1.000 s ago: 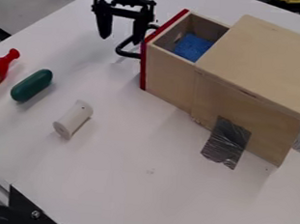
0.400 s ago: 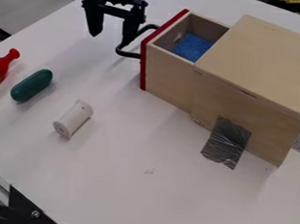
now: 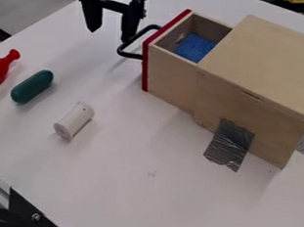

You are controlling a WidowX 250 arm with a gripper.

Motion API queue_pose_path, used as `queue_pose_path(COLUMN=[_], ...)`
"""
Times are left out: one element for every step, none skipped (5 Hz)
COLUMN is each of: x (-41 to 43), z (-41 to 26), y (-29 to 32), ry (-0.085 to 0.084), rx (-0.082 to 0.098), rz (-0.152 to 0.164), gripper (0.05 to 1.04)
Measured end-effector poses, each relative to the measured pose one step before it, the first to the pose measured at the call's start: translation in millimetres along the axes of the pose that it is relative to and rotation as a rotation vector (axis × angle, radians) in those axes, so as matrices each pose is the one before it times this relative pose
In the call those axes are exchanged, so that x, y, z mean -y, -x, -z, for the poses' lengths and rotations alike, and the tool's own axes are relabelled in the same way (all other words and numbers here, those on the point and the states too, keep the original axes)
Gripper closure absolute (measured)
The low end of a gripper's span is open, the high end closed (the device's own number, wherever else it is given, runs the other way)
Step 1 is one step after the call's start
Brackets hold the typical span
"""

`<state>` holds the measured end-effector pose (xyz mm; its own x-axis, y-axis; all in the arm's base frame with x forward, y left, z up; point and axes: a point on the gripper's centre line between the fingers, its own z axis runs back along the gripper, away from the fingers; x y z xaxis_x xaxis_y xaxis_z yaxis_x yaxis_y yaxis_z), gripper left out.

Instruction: Open the drawer

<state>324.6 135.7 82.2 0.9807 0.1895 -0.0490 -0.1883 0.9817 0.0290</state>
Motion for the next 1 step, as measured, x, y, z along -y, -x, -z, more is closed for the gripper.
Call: queue_pose_path(x=[0.16], z=[-10.31], y=[1.73], ry=[0.0169], rx=[0.0279], rz=[0.0025], gripper=[0.085])
